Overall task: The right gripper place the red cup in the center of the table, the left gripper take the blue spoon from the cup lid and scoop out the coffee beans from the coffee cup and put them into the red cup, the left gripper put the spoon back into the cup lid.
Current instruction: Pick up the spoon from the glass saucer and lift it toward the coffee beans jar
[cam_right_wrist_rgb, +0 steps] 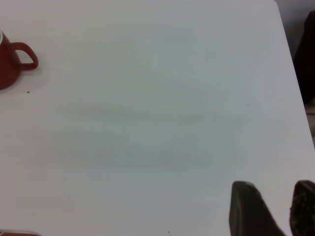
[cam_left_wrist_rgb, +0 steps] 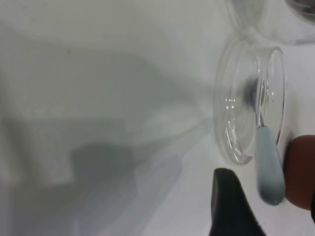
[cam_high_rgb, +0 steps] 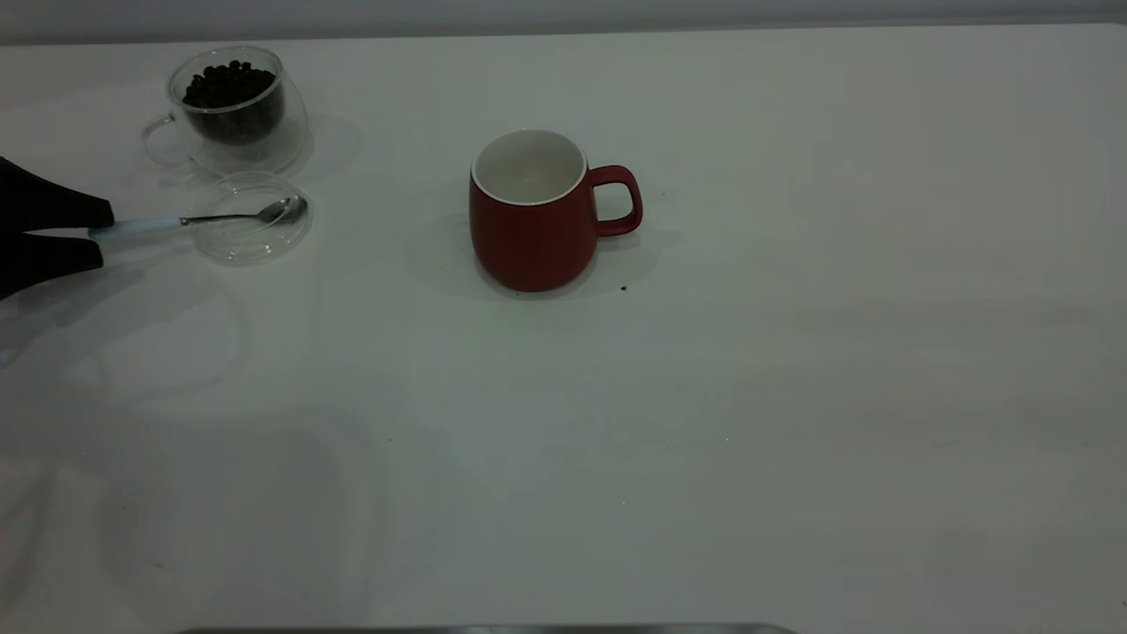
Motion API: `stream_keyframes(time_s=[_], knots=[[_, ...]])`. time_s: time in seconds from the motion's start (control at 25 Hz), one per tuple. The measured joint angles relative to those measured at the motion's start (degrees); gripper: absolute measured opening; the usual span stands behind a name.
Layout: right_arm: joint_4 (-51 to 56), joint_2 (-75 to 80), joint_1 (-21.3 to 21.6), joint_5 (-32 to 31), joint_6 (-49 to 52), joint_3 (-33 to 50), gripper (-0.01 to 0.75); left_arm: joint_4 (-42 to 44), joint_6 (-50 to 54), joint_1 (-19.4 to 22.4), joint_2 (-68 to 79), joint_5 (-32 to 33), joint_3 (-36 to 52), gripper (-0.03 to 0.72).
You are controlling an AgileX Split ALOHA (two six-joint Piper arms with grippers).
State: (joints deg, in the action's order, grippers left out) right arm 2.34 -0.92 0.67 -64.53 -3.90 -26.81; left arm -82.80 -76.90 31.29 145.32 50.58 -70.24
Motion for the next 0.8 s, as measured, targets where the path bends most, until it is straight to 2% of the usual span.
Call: stream_keyframes(time_s=[0.48,0.8], knots=[[0.00,0.00,0.00,0.00,0.00,0.00,0.243,-0.02,0.00,-0.57,0.00,1.29,0.00,0.426],[0.00,0.00,0.00,0.00,0.00,0.00,0.243,-0.02,-0.11,-1.02,0.00,0.45,0.00,0.265]])
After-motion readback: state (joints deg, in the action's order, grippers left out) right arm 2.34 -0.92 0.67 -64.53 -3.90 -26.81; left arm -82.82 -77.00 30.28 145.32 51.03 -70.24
